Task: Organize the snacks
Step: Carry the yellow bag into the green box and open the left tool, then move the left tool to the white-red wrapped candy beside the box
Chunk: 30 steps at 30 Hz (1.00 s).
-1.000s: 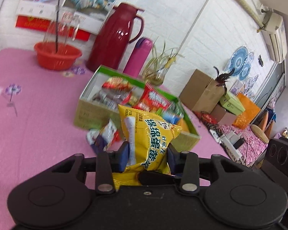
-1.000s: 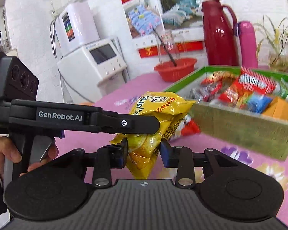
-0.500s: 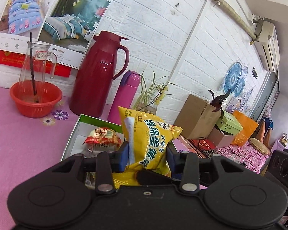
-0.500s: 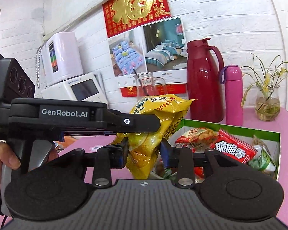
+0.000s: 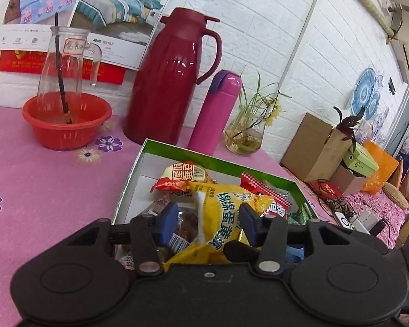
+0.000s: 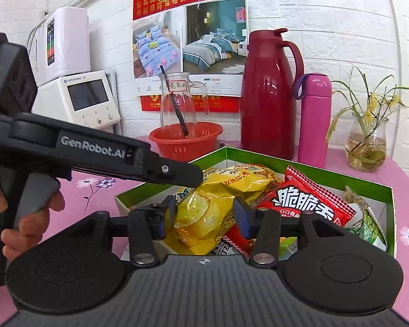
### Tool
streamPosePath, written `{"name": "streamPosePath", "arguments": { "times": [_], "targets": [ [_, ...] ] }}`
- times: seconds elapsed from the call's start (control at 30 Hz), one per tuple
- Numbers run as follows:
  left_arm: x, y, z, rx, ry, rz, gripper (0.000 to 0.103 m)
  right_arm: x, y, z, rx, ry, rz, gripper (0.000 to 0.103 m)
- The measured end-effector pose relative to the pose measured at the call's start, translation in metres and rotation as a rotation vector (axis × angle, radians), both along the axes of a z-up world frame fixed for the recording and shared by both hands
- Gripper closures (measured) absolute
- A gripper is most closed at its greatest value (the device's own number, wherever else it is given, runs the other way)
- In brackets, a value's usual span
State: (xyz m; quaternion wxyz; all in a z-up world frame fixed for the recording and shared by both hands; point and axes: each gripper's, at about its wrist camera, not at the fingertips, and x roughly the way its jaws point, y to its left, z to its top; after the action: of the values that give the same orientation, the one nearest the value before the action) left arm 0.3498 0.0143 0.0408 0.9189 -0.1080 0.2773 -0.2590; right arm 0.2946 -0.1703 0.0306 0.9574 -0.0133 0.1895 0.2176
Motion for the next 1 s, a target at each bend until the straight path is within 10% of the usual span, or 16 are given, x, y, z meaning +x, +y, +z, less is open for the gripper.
{"name": "streamPosePath", "arguments": {
  "times": [0.13, 0.37, 0.5, 1.0],
  "targets": [
    [0.006, -0.005, -0.005, 0.030, 0.002, 0.013, 0.057, 0.011, 0.006, -0.001, -0.036, -0.005, -0.016, 0.052],
    [0.005, -0.008, -0.005, 0.061, 0.004, 0.058, 0.054, 0.014, 0.008, -0.004, -0.079, -0.014, -0.024, 0.043],
    [-0.020, -0.001, 0.004, 0.057, -0.029, 0.072, 0.000, -0.009, -0.003, 0.003, -0.057, -0.048, -0.020, 0.009],
    [-0.072, 0.006, -0.033, 0.151, 0.017, 0.113, 0.000, -0.098, -0.009, -0.012, -0.115, -0.004, 0.048, 0.000]
  ]
}}
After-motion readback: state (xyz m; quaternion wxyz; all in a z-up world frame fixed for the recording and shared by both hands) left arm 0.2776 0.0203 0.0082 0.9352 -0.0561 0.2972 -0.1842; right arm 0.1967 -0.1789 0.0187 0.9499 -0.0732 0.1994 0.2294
